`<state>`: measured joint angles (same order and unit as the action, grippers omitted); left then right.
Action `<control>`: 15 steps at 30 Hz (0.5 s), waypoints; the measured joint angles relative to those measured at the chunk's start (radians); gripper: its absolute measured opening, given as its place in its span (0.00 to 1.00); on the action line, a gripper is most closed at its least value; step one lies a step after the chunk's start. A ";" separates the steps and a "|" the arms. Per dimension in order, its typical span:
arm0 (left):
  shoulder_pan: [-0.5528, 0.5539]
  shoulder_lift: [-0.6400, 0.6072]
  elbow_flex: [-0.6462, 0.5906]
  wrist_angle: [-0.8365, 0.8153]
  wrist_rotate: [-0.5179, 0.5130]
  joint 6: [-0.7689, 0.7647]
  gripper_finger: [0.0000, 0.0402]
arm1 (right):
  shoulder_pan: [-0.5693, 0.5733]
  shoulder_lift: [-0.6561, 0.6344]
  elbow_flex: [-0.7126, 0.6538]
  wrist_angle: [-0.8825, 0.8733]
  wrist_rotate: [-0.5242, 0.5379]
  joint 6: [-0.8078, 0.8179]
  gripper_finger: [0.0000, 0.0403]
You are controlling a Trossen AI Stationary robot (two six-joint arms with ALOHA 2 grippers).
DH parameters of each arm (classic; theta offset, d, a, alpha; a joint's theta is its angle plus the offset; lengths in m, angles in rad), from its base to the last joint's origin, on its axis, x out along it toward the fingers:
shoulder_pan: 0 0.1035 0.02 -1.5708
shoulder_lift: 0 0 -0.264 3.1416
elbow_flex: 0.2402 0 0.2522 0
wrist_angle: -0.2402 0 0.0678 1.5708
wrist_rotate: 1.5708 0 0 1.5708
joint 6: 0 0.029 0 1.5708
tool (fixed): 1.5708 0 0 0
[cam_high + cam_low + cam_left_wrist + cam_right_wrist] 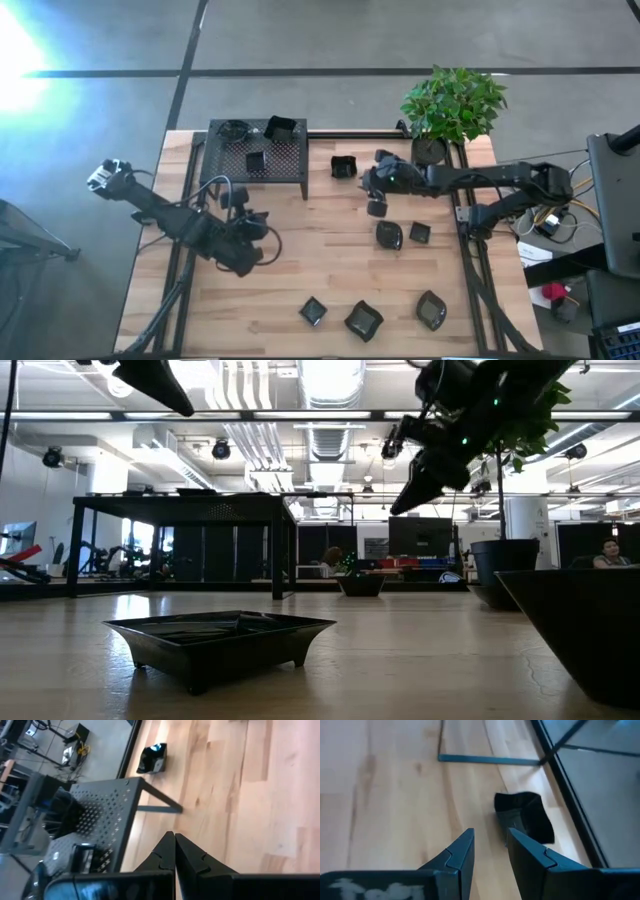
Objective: Pick & Place Mini shaped plates
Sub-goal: Stack the distorted square plate on top of the stacked distorted square plate on the shelf
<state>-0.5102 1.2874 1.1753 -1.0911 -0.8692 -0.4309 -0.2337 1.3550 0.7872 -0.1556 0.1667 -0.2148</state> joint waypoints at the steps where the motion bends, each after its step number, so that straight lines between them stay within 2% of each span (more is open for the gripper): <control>1: -0.002 -0.004 -0.011 0.017 0.000 0.000 0.00 | -0.016 0.009 -0.007 0.014 -0.013 0.002 0.28; 15: -0.004 -0.034 -0.084 0.137 -0.012 0.001 0.00 | -0.129 0.240 0.044 0.041 -0.047 -0.085 0.28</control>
<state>-0.5144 1.2537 1.0908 -0.9540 -0.8809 -0.4301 -0.3626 1.5954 0.8313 -0.1149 0.1200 -0.2995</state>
